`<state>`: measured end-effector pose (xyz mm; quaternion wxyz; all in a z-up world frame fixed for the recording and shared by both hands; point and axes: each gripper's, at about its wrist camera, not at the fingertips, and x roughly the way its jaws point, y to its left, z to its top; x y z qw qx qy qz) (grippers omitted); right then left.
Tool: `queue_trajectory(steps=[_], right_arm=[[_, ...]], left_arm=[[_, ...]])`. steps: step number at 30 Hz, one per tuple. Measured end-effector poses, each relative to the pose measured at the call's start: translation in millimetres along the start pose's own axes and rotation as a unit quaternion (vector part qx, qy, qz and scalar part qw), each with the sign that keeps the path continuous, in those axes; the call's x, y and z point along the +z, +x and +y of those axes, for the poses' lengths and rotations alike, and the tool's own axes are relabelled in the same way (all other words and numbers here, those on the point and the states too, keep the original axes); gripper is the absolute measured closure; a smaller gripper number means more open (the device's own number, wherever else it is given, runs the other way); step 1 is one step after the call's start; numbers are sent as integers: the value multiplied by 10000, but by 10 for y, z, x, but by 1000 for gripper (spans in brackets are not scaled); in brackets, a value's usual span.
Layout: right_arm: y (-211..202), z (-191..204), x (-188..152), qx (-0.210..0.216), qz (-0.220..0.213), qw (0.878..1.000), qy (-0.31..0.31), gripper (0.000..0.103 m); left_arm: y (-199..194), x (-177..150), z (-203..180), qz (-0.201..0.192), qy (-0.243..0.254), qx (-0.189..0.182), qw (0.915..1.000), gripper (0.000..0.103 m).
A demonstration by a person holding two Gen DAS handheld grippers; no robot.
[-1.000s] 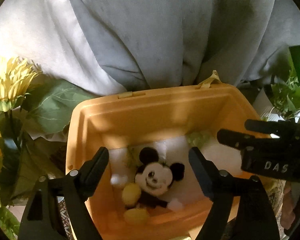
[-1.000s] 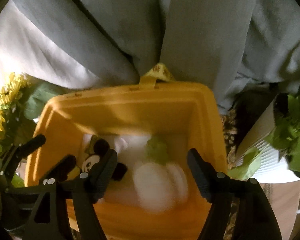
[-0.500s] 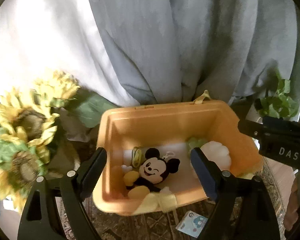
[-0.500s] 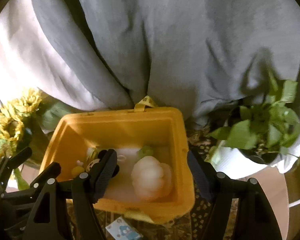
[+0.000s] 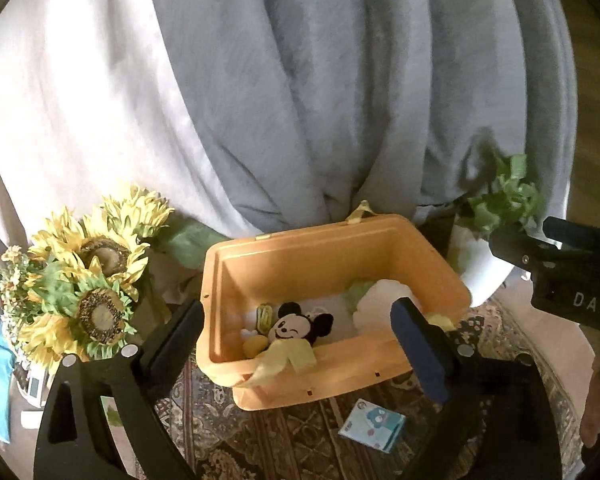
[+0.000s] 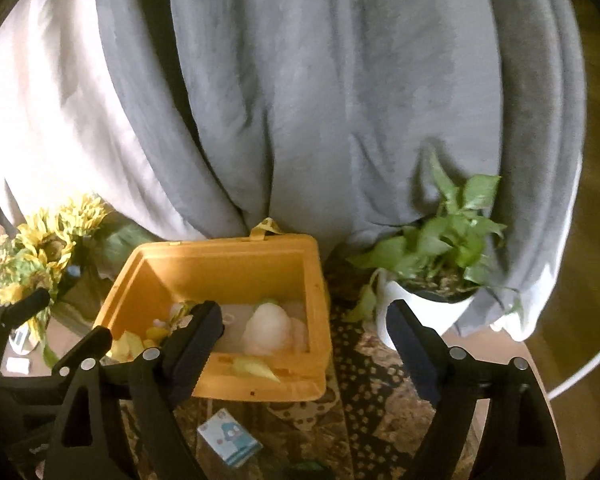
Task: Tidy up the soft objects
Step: 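Withdraw both tools from the crate back toward the rug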
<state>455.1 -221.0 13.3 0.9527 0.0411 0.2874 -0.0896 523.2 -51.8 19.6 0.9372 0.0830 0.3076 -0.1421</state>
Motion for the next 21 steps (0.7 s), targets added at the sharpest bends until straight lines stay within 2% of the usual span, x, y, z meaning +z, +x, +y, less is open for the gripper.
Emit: queue_trajectory(steps=[9, 15, 21], right_arm=[[-254, -99, -329, -205, -80, 9997, 103, 14], [-293, -165, -589, -243, 56, 9994, 244, 14], [-264, -173, -831, -191, 305, 9988, 344, 14]], left_arm=[[-232, -159, -142, -202, 302, -182, 9992, 4], [-302, -338, -290, -299, 676, -217, 9970, 4], [-304, -523, -354, -183, 864, -355, 9955, 3]])
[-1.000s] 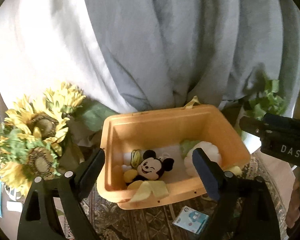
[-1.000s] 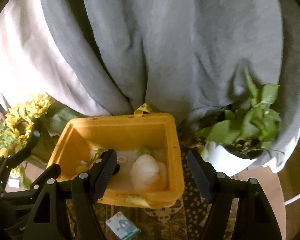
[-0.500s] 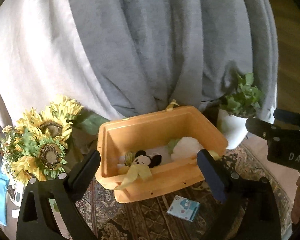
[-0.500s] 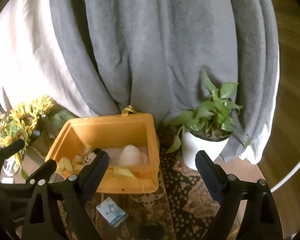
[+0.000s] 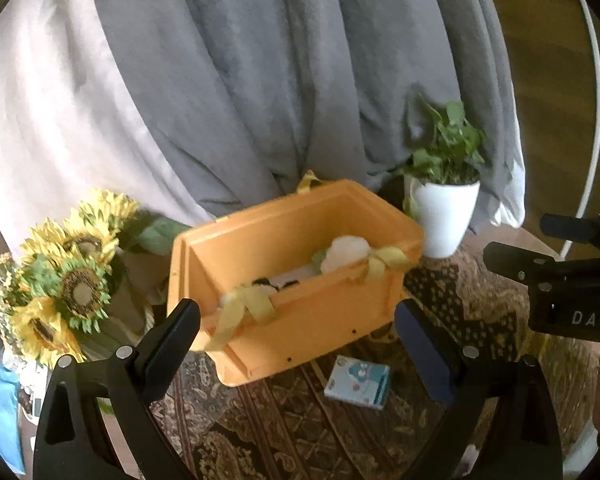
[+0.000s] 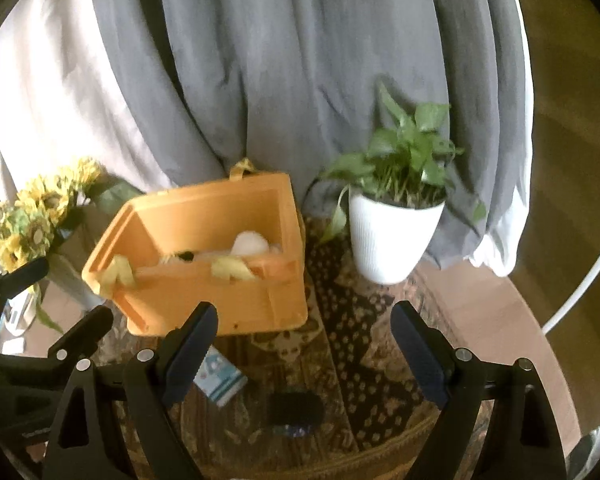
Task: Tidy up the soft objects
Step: 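Withdraw both tools from the crate back toward the rug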
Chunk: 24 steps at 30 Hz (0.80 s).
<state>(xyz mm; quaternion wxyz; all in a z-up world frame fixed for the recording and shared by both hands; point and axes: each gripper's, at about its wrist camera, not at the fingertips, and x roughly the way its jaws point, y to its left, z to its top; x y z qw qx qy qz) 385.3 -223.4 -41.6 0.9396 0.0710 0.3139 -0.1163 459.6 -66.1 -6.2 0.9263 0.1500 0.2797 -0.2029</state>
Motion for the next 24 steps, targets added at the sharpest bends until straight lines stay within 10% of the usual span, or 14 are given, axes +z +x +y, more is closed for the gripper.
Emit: queue_trajectory(steps=[24], right_arm=[[587, 82, -623, 5, 1318, 9913, -12, 14]], left_arm=[[533, -716, -197, 1011, 550, -830, 9899, 3]])
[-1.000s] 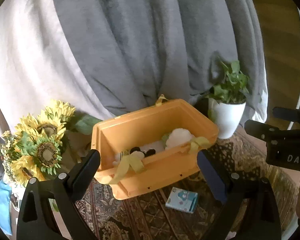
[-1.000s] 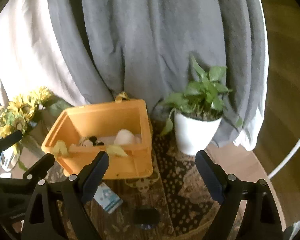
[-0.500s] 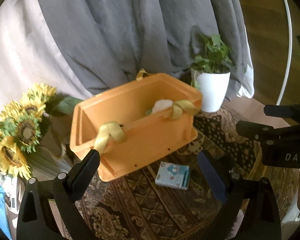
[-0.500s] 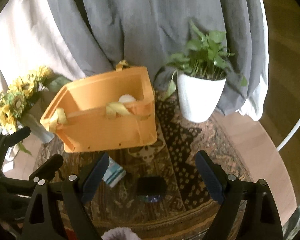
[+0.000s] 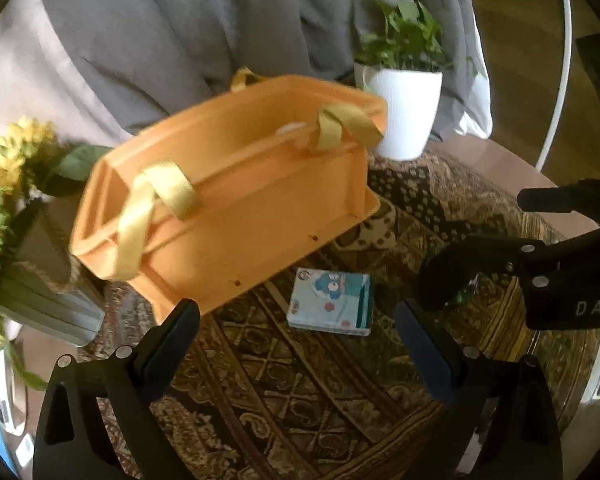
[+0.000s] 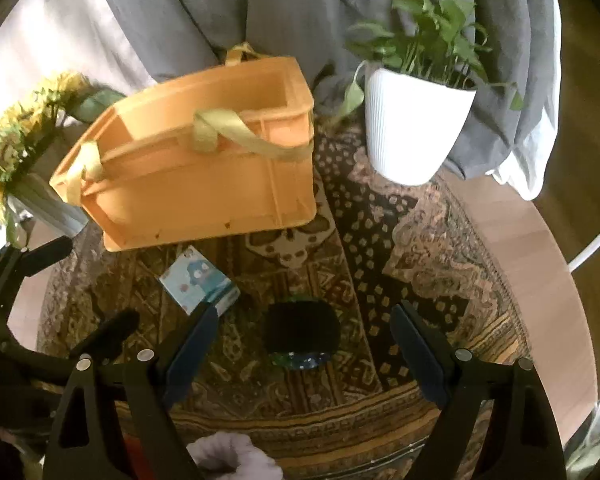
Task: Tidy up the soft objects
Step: 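Withdraw both tools from the crate back toward the rug, then lower the left tool onto the blue Hangyodon card and grasp it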
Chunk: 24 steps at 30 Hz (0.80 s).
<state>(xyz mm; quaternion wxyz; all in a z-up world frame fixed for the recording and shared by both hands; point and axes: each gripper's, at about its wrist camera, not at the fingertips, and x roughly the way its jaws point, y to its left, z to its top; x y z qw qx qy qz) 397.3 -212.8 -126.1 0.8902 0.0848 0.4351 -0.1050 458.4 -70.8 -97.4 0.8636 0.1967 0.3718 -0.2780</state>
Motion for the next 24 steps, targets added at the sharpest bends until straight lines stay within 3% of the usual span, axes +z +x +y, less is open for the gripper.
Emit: queue_trajectory(steps=[6, 12, 24], right_arm=[[223, -8, -64, 63, 345, 9994, 37, 14], [423, -81, -111, 159, 679, 9973, 213, 14], [664, -135, -140, 274, 974, 9943, 321, 15]], left_arm=[[272, -42, -23, 332, 129, -387, 9986, 3], [509, -100, -101, 599, 363, -516, 9962, 3], [909, -106, -151, 916, 287, -615, 9935, 3]])
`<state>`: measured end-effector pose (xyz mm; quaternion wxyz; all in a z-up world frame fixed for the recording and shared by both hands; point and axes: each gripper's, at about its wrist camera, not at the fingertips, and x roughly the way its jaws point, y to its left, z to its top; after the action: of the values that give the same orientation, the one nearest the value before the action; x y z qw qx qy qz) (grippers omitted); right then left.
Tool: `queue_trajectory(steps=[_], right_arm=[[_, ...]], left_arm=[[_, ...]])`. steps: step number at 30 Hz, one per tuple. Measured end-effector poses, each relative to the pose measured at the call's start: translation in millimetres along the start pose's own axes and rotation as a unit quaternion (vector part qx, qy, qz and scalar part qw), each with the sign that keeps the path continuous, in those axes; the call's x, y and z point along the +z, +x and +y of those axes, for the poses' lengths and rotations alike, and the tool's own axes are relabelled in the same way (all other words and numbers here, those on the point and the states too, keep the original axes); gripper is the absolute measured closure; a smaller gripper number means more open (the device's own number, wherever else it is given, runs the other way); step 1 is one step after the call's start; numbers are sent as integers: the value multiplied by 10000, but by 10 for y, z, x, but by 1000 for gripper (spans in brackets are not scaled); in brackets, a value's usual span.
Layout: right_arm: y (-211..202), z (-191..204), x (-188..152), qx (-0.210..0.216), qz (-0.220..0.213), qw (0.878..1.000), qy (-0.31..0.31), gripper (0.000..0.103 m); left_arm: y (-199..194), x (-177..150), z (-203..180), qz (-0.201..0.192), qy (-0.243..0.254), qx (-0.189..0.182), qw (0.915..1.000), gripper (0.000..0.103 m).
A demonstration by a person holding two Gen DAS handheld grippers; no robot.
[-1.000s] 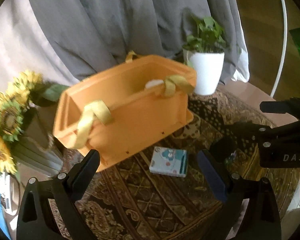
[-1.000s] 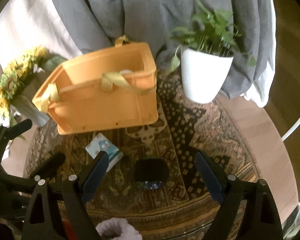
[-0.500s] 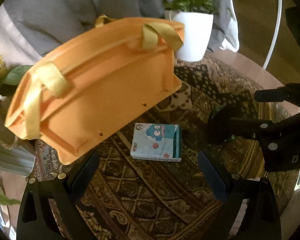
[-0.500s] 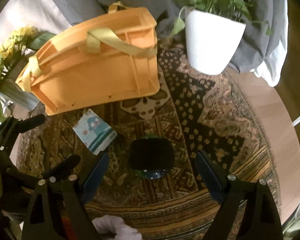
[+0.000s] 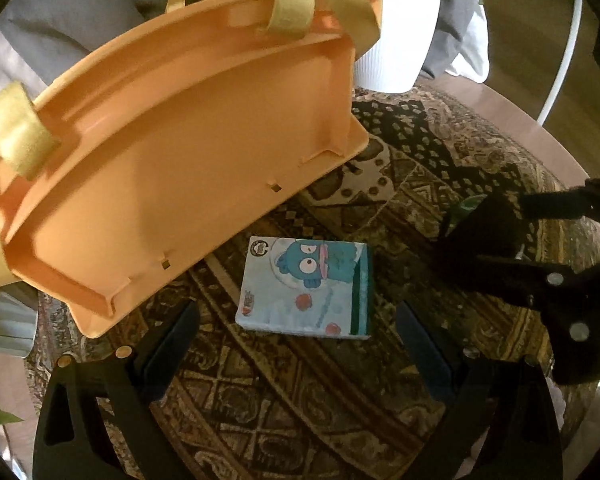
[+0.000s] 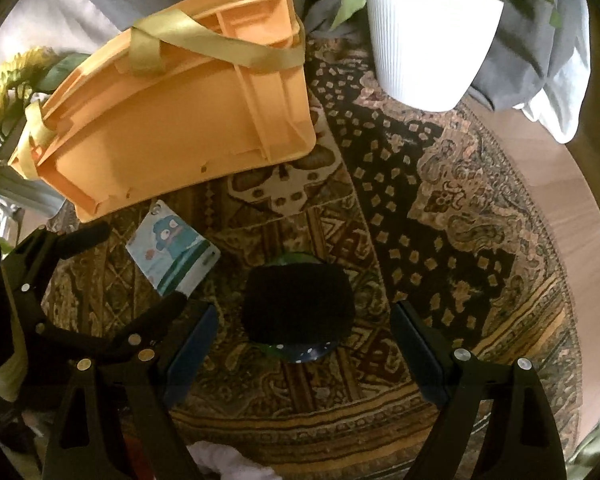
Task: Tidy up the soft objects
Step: 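Lower the left tool onto the blue Hangyodon card and grasp it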
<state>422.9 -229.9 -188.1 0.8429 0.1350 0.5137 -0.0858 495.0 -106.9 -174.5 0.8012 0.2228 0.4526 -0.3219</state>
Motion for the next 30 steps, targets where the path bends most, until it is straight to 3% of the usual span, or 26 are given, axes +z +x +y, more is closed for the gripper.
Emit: queue_trajectory(steps=[6, 12, 16, 30], right_arm=[[88, -37, 23, 32, 57, 9999, 86, 17], [131, -78, 35, 148, 100, 9997, 179, 26], [126, -56, 39, 302, 59, 9994, 138, 37], [21, -57, 0, 345, -46, 9993, 138, 40]], left_arm=[[116, 47, 6, 27, -106, 59, 9999, 4], [181, 97, -3, 47, -197, 114, 9997, 17], [218, 126, -25, 108, -229, 77, 9996, 30], [33, 107, -2, 77, -831, 192, 9963, 31]])
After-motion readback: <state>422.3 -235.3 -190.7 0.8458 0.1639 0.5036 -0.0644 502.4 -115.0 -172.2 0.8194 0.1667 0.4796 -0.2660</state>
